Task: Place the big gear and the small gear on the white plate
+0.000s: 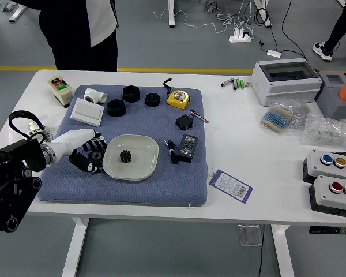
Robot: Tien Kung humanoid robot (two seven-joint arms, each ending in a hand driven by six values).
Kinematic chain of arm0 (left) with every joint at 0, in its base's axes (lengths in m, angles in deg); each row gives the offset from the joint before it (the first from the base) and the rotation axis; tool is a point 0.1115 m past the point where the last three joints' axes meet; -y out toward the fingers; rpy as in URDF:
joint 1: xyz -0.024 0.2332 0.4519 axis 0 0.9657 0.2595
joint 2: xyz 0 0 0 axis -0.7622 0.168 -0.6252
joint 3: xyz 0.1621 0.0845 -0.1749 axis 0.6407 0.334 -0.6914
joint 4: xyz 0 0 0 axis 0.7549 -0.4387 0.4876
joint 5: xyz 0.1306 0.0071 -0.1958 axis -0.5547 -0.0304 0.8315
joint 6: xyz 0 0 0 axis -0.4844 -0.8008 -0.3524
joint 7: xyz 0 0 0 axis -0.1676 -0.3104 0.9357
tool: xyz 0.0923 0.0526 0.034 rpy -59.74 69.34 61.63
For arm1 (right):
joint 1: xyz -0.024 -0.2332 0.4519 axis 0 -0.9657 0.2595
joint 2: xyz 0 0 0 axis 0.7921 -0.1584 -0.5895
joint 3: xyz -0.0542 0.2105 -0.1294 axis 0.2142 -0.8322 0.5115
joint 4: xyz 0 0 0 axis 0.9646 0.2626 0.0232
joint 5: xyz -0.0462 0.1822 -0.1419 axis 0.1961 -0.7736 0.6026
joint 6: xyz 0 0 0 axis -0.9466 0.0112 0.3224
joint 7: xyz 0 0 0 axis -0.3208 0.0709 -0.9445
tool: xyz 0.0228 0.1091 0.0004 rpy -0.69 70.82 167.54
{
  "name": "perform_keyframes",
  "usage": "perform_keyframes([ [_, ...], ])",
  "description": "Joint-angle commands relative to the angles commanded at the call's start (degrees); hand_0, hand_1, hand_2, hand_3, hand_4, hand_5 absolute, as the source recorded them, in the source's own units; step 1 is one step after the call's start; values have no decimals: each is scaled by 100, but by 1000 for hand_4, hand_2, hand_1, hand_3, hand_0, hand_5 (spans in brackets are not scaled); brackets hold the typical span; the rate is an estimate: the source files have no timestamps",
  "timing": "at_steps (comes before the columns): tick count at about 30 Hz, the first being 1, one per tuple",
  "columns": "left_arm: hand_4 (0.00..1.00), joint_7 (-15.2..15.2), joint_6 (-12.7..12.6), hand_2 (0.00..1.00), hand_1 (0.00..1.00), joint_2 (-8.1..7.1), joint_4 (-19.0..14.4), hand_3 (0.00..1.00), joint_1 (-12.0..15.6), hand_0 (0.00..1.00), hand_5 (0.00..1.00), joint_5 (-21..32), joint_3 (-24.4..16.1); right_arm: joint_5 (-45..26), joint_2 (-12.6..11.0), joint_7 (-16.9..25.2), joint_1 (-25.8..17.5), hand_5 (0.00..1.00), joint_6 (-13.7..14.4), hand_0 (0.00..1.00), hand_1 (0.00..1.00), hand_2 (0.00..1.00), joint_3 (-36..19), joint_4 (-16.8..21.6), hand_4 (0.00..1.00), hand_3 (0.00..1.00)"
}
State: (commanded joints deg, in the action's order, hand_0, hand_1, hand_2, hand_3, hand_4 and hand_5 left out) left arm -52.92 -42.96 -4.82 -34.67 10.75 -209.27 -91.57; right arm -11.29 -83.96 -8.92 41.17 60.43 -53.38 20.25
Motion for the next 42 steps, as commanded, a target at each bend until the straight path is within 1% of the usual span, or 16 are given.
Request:
perform_keyframes([
  [1,836,1,-8,490,437,-3,3,564,1,393,47,0,2,-2,0,0,0,677,-2,660,675,740,0,0,790,567],
  [9,831,0,-25,485,426,-12,-9,563,-12,382,52,0,-5,7,0,-4,9,677,-4,660,675,740,-20,0,790,567],
  [19,826,27,-92,480,417,-43,-10,560,-51,372,70,0,-112,20,-6,-7,28,676,-7,660,674,738,-55,-1,790,567],
  [29,811,1,-132,478,415,-68,-78,560,-101,368,60,0,-259,29,-14,-9,40,676,-8,660,675,739,-64,-1,790,567],
  [30,811,-5,-128,478,415,-75,-105,560,-107,368,60,0,-261,30,-15,-9,41,676,-9,660,675,739,-66,-1,790,567],
  [31,794,-13,-122,481,417,-85,-163,562,-113,364,35,0,-254,31,-16,-9,44,676,-9,660,674,739,-67,-2,790,567],
  [34,794,-30,-112,481,417,-97,-261,562,-122,364,35,0,-239,32,-18,-8,48,676,-9,660,674,739,-69,-2,790,567],
  [39,788,-94,-111,482,419,-122,-765,565,-158,364,26,0,-62,32,-24,-8,57,676,-10,660,674,739,-66,-3,790,567],
  [42,788,-112,-95,482,419,-119,-974,565,-161,364,26,0,75,38,-26,-7,62,676,-6,660,674,739,-74,-2,790,567],
])
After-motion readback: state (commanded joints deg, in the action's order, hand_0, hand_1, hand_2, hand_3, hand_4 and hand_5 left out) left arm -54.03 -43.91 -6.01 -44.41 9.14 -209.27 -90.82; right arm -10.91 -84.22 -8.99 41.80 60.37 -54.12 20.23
